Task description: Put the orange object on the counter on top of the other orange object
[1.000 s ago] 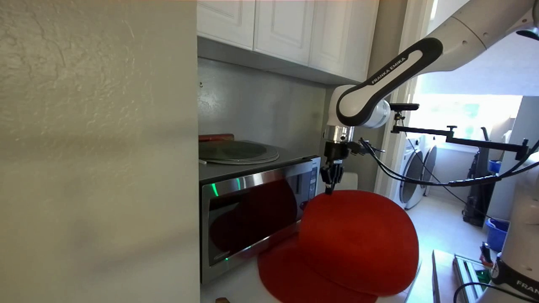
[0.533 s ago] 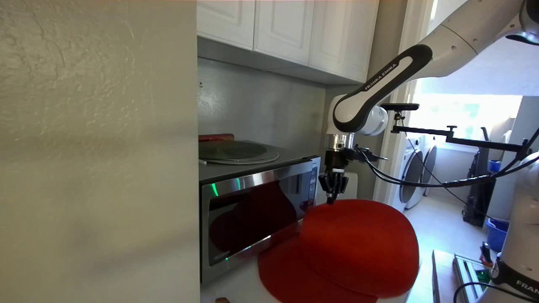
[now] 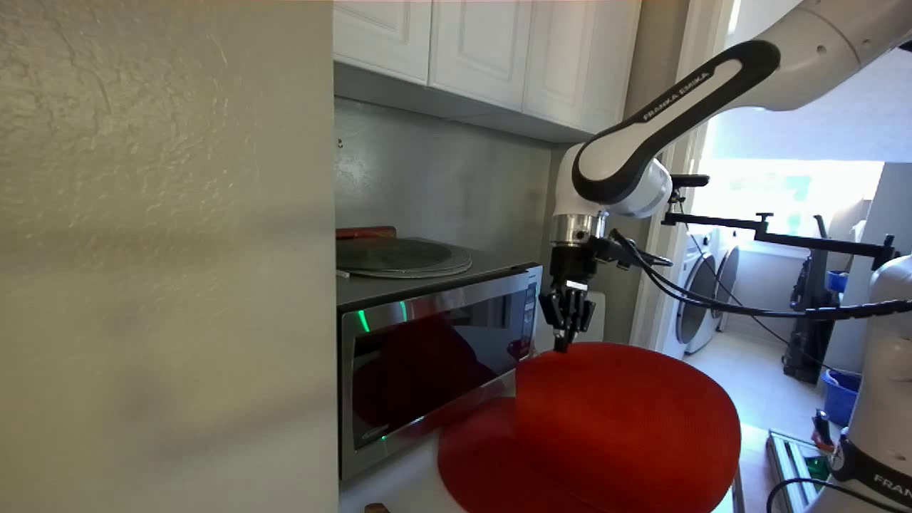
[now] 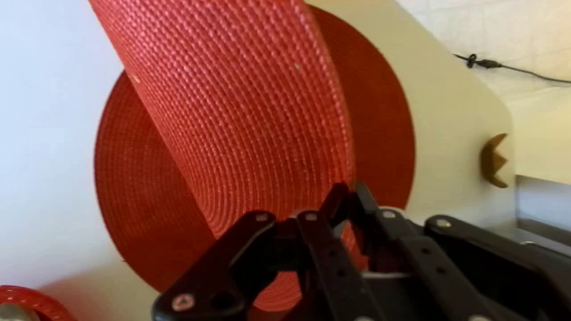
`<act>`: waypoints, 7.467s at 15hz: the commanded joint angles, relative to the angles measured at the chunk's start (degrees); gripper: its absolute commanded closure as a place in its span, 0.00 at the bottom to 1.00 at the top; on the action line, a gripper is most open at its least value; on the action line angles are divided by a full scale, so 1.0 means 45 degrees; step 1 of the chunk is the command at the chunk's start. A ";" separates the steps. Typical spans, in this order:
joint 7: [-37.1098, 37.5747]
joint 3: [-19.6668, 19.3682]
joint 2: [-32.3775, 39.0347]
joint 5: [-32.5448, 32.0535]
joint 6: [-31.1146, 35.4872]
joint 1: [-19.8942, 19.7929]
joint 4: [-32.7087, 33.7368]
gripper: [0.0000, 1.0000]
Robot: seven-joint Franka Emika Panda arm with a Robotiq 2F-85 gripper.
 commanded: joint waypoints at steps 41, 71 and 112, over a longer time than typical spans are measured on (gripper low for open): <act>0.3431 0.2693 -0.3110 0.1017 0.4751 0.1006 0.0106 0.98; 0.9065 0.5583 -0.4175 -0.2821 0.6956 0.0922 0.0131 0.98; 0.8298 0.9118 -0.1005 -0.9323 0.8785 -1.0622 -0.2954 0.98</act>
